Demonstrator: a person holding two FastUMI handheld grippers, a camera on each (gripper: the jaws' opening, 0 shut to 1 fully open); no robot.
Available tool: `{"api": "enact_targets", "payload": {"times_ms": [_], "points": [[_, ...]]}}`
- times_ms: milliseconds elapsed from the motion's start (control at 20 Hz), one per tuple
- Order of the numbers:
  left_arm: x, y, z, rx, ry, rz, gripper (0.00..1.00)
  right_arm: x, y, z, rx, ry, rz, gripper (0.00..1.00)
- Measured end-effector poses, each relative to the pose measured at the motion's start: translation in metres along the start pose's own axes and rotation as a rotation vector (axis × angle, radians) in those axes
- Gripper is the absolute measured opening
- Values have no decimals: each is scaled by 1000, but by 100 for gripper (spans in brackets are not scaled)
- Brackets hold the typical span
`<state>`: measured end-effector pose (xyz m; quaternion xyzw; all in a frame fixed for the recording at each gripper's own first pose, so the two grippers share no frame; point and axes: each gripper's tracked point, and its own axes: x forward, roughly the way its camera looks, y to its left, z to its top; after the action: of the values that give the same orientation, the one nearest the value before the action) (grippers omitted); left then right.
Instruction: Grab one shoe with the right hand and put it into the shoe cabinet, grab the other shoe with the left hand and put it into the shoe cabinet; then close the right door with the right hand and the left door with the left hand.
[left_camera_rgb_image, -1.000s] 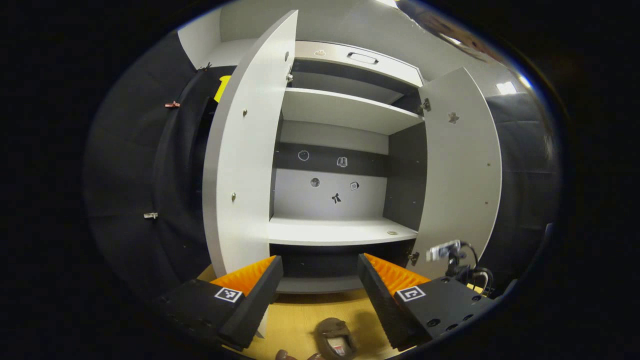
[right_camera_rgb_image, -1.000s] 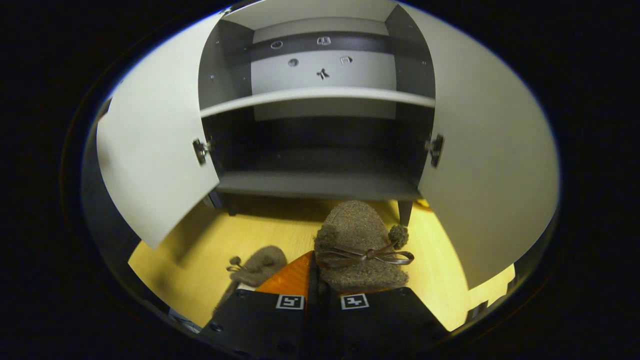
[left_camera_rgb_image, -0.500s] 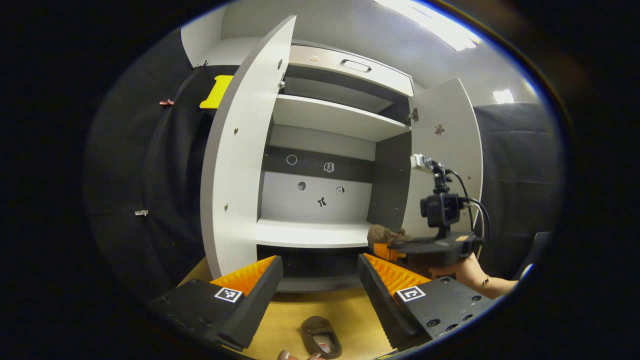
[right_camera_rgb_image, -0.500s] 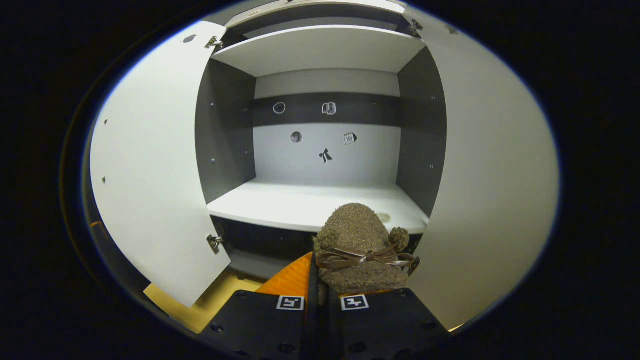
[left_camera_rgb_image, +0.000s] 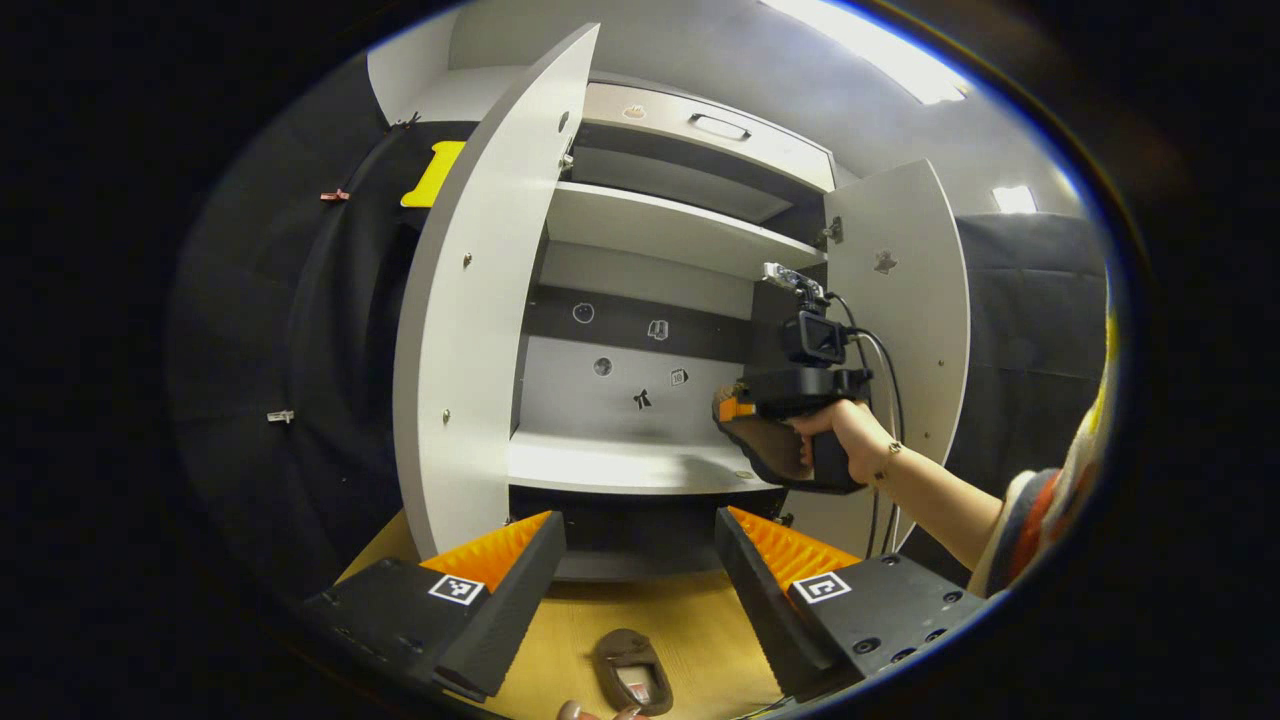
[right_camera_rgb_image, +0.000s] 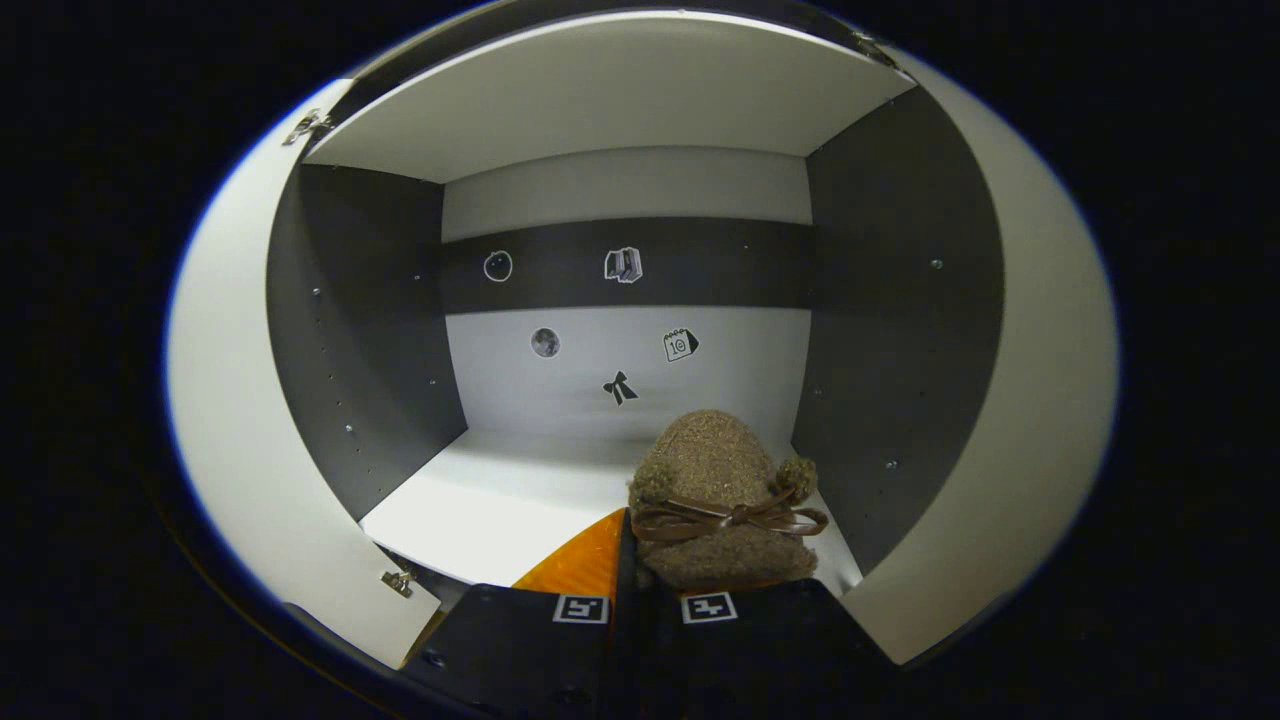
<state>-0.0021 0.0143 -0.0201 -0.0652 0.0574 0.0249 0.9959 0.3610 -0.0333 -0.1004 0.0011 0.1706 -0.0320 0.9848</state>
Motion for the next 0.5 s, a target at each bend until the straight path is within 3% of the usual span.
{"api": "enact_targets", "payload": {"times_ms": [200,400,450,500], "points": [[2,5,-1,2,22,46,96,56,0,1,-15,60,-5,11],[3,13,-2,5,27,120,96,109,3,-20,-9,166,-2,12],[4,16,-4,4,34,140,96,120,2,-29,-7,190,-6,7],[4,17,-8,-1,45,156,96,130,2,-39,-8,217,-9,11]]}}
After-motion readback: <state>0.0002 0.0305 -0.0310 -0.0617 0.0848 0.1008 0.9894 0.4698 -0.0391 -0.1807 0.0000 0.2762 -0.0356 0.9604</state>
